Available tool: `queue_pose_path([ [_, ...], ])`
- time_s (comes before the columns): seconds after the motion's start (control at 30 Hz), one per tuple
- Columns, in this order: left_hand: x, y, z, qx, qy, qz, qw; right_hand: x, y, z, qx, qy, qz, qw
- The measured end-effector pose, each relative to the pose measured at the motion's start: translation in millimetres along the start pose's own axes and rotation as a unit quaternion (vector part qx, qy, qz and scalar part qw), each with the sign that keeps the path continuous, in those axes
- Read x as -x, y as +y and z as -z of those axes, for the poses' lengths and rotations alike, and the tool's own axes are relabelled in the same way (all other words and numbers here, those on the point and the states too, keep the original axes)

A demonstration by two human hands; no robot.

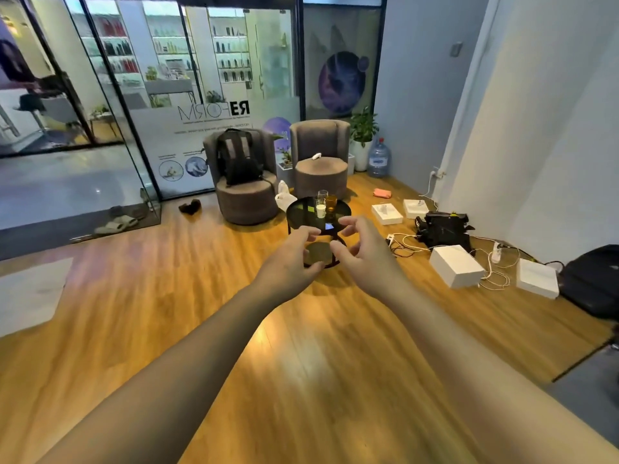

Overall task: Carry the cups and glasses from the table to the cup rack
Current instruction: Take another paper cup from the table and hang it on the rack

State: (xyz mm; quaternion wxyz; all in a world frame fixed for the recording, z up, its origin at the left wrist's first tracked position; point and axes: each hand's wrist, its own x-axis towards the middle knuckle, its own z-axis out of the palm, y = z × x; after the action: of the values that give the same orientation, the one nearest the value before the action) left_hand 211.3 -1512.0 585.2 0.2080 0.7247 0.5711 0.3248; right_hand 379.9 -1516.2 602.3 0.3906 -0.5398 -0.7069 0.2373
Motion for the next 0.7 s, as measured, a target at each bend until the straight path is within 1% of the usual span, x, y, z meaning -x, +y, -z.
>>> queue_pose_path([
  [0.2,-120,-57,-8,-0.002,-0.013,0.0,1.0,-98,34,-36,0.001,0.006,-0.03,1.0],
  [0.43,-289,-150,-10,-0.045,-0.044,-0.015,0.998,-272,81,-90,-0.004,0.014,-0.059,0.998],
  [0.53,-357,-180,-10,-0.052,-0.07,-0.005,0.996,-338,96,-106,-0.004,-0.001,-0.079,0.997],
  [0.7,-457,-222,-27,-0.029,-0.1,0.019,0.994,-426,134,-125,-0.013,0.002,-0.119,0.993],
])
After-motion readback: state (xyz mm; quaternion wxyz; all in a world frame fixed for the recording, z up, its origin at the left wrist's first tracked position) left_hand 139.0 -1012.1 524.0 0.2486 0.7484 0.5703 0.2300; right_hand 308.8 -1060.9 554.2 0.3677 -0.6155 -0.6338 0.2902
